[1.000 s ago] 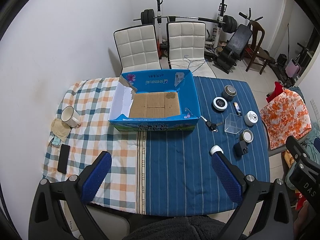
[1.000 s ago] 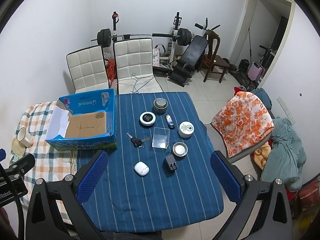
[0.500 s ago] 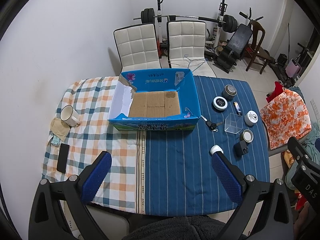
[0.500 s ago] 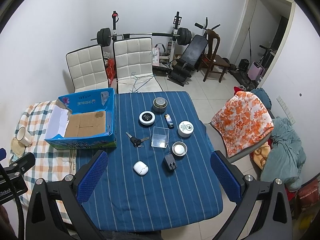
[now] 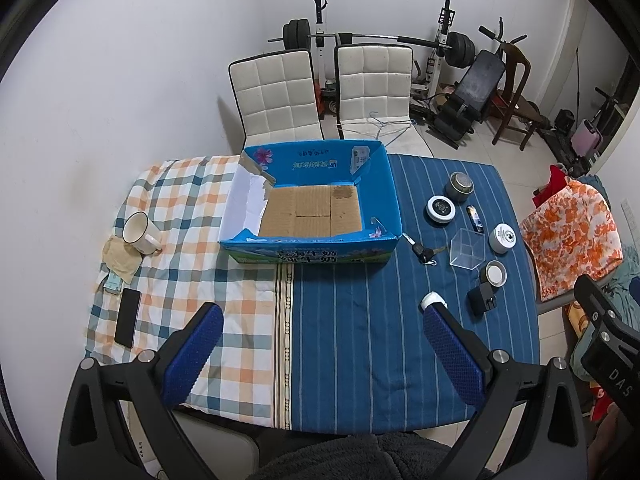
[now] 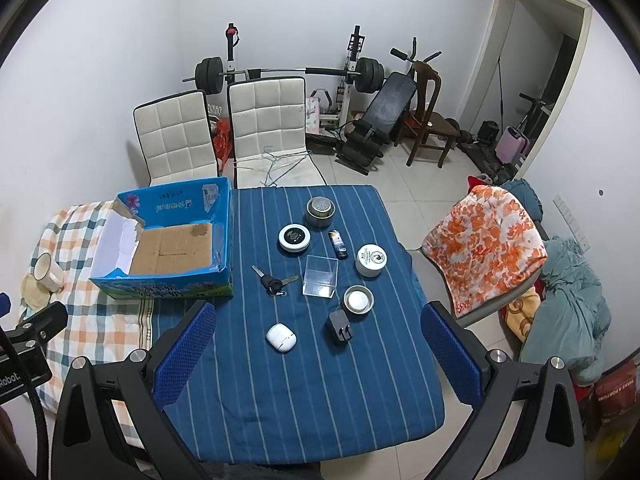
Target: Organize rigid objects
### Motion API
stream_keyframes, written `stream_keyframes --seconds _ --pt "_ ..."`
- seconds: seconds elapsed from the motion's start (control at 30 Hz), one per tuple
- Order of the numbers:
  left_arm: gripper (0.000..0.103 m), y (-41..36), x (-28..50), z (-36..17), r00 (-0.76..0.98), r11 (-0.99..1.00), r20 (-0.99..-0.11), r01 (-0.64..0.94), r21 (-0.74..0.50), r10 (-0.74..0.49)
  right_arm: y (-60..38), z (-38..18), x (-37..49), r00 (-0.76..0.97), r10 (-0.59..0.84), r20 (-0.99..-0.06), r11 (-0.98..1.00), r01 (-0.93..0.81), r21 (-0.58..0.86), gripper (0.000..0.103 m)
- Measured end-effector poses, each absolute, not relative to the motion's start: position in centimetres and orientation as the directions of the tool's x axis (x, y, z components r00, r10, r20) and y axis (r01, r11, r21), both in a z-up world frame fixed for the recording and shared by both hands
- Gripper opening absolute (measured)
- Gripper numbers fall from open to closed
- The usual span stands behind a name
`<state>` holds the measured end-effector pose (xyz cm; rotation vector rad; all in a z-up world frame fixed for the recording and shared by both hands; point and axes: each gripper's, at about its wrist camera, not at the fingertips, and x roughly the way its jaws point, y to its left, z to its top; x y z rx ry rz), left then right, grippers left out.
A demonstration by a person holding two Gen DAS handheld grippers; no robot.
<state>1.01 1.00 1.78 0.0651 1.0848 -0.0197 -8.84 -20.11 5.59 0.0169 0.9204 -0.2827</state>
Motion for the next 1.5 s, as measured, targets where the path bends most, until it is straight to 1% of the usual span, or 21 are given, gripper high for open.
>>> stream_keyframes --seconds 0.8,0.97,1.07,1.27,1.5 --pt "0.103 0.0 0.6 0.8 0.453 0.997 -0.892 0.068 0.041 0.006 -20.1 5.4 -9.2 0.566 -0.233 -0.791 0.963 0.25 -0.105 0.103" --pt "0.103 0.2 1.6 0.4 0.452 0.996 -0.892 0.09 0.023 -0.02 -20.5 5.4 -9.2 0.557 -0.237 -0.796 0.959 0.263 -0.102 0.103" --pt "0.103 0.0 3.2 0.3 0.466 0.994 -0.884 0.109 0.007 -0.045 -21.4 5.2 -8.8 0.543 -0.253 -0.801 0.95 0.297 -0.098 0.103" --pt "0.103 -2.4 9.0 -0.8 0.462 0.977 -0.873 0.204 -0.067 -0.157 -25.3 3.6 -4.6 0.481 -0.252 -0.839 0.917 0.395 -0.049 0.103" --pt "0.103 -10.2 17.8 -6.5 0.365 0.963 -0.917 0.262 -0.067 -0.163 -33.8 -3.3 3.8 0.328 -0.271 -0.905 0.887 0.45 -0.103 0.103"
